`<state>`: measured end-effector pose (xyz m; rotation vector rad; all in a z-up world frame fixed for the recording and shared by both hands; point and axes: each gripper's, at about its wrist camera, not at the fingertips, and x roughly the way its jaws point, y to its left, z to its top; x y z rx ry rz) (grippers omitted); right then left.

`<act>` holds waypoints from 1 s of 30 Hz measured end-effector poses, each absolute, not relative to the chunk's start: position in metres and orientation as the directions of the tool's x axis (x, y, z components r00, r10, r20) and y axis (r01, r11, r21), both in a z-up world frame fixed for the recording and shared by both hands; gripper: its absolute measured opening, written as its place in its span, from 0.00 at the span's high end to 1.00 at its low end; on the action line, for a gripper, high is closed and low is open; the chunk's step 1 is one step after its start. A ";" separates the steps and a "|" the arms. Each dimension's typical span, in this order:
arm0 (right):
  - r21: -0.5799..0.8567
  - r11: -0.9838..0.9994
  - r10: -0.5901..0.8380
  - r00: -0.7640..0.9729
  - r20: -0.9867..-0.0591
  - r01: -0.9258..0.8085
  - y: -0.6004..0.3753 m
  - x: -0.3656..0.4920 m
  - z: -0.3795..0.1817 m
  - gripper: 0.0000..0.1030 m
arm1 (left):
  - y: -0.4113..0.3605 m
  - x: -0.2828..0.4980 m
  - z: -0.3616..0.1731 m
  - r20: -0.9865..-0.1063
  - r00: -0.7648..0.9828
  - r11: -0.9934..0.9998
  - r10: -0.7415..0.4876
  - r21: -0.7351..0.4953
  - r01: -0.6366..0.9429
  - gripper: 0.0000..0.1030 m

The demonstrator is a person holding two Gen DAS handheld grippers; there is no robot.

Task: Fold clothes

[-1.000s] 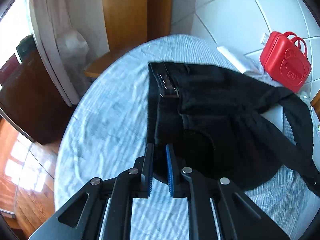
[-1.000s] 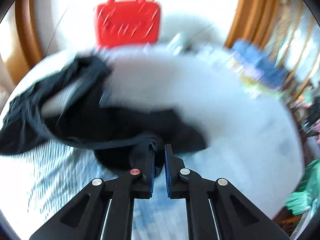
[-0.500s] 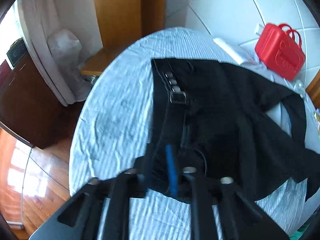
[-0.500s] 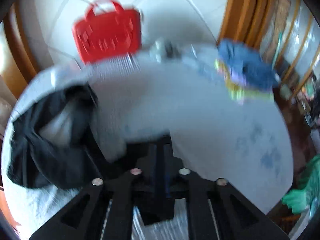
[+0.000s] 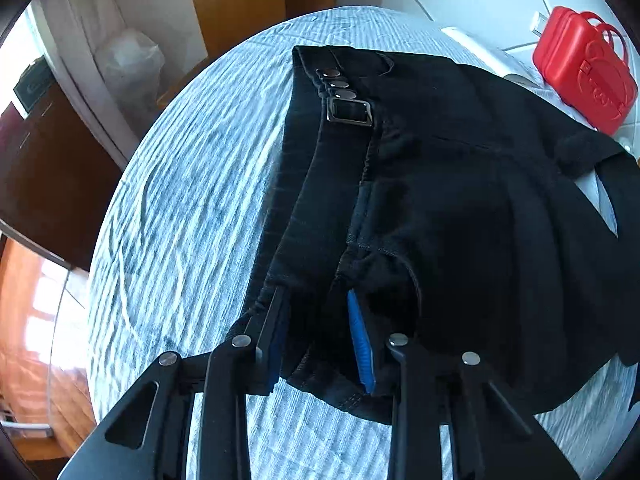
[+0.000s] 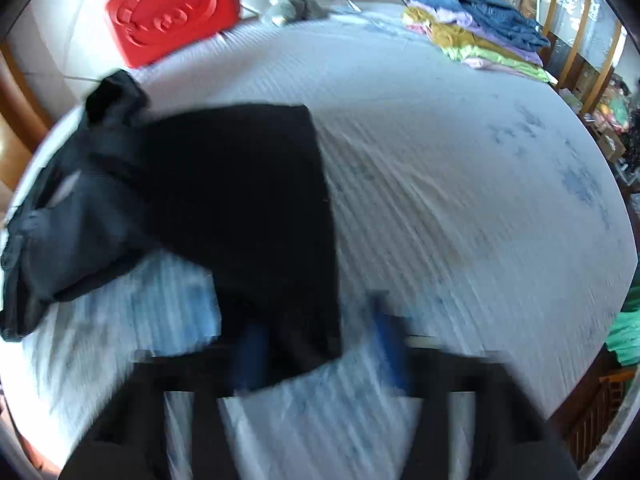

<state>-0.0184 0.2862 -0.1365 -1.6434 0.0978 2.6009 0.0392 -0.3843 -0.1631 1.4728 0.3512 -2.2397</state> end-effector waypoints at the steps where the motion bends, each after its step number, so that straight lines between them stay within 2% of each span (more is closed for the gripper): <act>1: 0.003 -0.995 0.038 -0.424 -0.905 -0.096 0.287 -0.025 -0.141 0.97 | -0.383 0.038 -0.163 -0.916 -0.333 -0.871 -0.223 0.033 0.491 0.72; 5: -0.102 -0.982 0.176 -0.558 -0.811 -0.160 0.306 -0.015 -0.079 0.98 | -0.382 0.035 -0.161 -0.920 -0.308 -0.856 -0.241 0.052 0.514 0.71; 8: -0.091 -0.981 0.179 -0.633 -0.754 -0.170 0.331 0.010 -0.002 0.98 | -0.382 0.034 -0.161 -0.922 -0.302 -0.851 -0.243 0.053 0.522 0.70; 11: -0.174 -0.984 0.149 -0.633 -0.759 -0.023 0.321 0.032 0.060 0.96 | -0.382 0.031 -0.161 -0.923 -0.298 -0.857 -0.245 0.063 0.511 0.69; 13: -0.206 -0.973 0.116 -0.549 -0.828 0.106 0.317 0.021 0.078 0.95 | -0.382 0.030 -0.160 -0.924 -0.293 -0.861 -0.246 0.070 0.503 0.69; 15: -0.218 -0.951 0.102 -0.441 -0.892 0.221 0.318 -0.017 0.064 0.94 | -0.381 0.029 -0.160 -0.924 -0.289 -0.861 -0.252 0.077 0.502 0.69; 18: -0.271 -0.924 0.178 -0.324 -0.929 0.270 0.333 -0.092 0.011 0.74 | -0.379 0.027 -0.159 -0.923 -0.282 -0.853 -0.262 0.085 0.514 0.69; 19: -0.291 -0.923 0.204 -0.319 -0.925 0.252 0.343 -0.118 -0.007 0.64 | -0.379 0.027 -0.159 -0.922 -0.280 -0.850 -0.266 0.087 0.520 0.69; 21: -0.314 -0.933 0.245 -0.325 -0.913 0.179 0.364 -0.148 -0.025 0.54 | -0.378 0.028 -0.158 -0.922 -0.277 -0.841 -0.271 0.087 0.533 0.69; 23: -0.320 -0.943 0.277 -0.325 -0.904 0.087 0.389 -0.169 -0.038 0.54 | -0.377 0.028 -0.157 -0.921 -0.275 -0.834 -0.276 0.087 0.546 0.69; 28: -0.075 -0.997 0.081 -0.369 -0.926 -0.032 0.436 -0.122 -0.045 0.43 | -0.377 0.041 -0.148 -0.913 -0.310 -0.807 -0.265 0.034 0.589 0.68; 30: 0.025 -0.997 0.003 -0.357 -0.934 -0.073 0.448 -0.098 -0.064 0.42 | -0.375 0.048 -0.146 -0.909 -0.325 -0.793 -0.260 0.010 0.609 0.67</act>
